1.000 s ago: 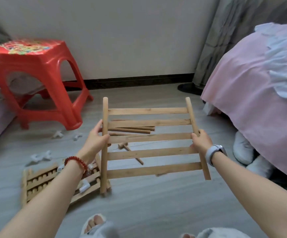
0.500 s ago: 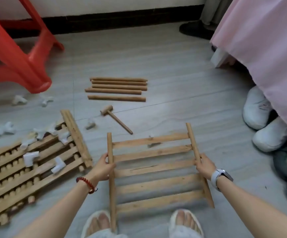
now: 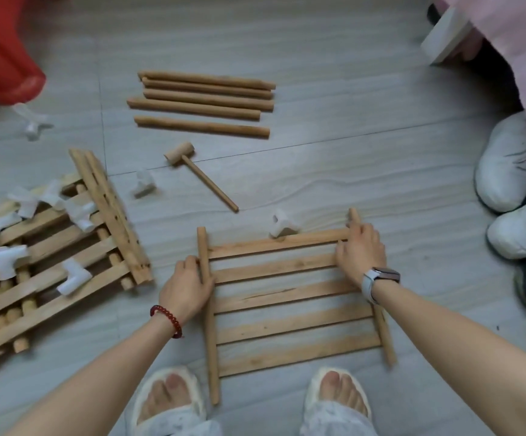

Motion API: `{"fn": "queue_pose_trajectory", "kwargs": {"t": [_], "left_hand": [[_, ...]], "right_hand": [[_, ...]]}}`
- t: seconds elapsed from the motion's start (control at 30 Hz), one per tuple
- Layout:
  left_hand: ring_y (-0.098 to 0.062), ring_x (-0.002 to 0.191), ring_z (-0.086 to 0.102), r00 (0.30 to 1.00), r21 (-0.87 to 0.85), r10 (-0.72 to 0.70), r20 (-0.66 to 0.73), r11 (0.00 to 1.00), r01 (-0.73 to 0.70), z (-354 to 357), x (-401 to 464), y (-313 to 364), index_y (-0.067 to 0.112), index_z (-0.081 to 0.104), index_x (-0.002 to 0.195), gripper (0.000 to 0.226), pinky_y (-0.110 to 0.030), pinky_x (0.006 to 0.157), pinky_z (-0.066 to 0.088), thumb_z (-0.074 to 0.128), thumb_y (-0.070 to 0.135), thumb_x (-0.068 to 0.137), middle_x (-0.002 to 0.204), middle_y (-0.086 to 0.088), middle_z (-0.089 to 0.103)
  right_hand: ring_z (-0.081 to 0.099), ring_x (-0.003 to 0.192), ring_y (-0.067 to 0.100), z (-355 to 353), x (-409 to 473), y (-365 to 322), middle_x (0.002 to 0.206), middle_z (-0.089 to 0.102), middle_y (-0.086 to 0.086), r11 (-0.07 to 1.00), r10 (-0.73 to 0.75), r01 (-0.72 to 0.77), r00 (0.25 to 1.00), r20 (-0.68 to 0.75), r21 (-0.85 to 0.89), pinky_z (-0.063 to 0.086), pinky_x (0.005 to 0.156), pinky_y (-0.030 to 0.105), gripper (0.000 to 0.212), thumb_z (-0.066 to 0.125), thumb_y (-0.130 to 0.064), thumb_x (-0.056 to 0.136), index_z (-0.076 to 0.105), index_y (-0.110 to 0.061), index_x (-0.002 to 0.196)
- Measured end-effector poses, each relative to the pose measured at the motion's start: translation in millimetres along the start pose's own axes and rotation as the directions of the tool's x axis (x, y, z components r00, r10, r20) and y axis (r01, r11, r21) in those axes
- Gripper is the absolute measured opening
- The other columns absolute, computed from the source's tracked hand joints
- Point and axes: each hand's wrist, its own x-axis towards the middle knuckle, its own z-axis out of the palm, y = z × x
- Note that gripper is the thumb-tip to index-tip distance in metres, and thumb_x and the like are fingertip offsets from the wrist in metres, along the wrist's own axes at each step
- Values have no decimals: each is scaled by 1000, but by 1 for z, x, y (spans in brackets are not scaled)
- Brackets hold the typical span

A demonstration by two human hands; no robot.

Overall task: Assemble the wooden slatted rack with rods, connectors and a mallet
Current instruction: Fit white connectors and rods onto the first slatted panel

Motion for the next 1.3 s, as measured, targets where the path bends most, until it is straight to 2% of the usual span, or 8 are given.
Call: {"fn": "queue_pose_trajectory", "kwargs": {"t": [0.1,0.23,0.43,0.53,0.63,0.73,1.0,1.3], "left_hand": [[-28,96,57,1000,-109,-22,5,994,23,-6,12,2,9,43,130,52,-35,76,47,58,37,90,112,-10,59],[-26,97,57,999,-175,-42,-10,984,39,-12,30,7,7,51,121,43,-33,75,45,60,34,89,107,-8,62],[-18,77,52,999,-251,-24,-45,968,12,-11,45,10,13,54,91,16,-27,64,37,63,23,83,100,-11,59],[-16,82,56,998,-369,32,-49,928,-48,-8,37,8,15,52,94,18,-24,66,39,65,20,83,101,-5,59],[-17,85,63,995,-514,101,-17,853,-96,-10,23,15,20,48,100,21,-31,71,52,63,19,86,104,-1,62],[-25,79,67,988,-591,150,-33,795,-141,-16,13,24,22,47,103,24,-44,78,55,63,16,87,105,1,59],[-24,77,68,983,-597,181,-27,786,-161,-24,8,25,22,48,108,27,-42,80,55,64,16,87,99,13,57],[-23,77,68,981,-599,194,-12,784,-163,-25,8,26,22,47,107,26,-32,76,55,64,17,88,99,14,57]], "right_hand": [[38,126,30,-1,15,-44,135,43,14,967,-255,253,965,66,31,34,101,39,47,41,-32,97,38,-11,138],[39,125,31,13,28,-97,137,37,11,981,-164,135,959,232,136,40,91,39,60,45,-51,92,34,-12,138],[49,107,33,17,39,-130,117,53,12,971,-123,73,969,212,229,38,76,33,29,49,-21,89,46,-8,115],[55,95,22,6,40,-140,105,56,3,831,-281,119,933,225,543,46,79,34,24,54,-18,90,51,-10,112],[54,74,16,-8,41,-144,108,61,6,544,-393,-154,822,412,825,46,63,26,20,53,-10,93,53,-9,113],[54,67,17,-9,46,-146,101,61,5,413,-454,-368,710,538,833,40,57,25,23,42,4,90,58,-12,95],[58,76,18,7,44,-159,101,58,10,441,-444,-331,727,523,834,46,60,22,38,42,12,88,53,-10,117],[55,80,16,15,40,-172,91,58,6,256,-437,-355,787,436,899,46,71,26,27,45,13,89,60,-11,92]]}}
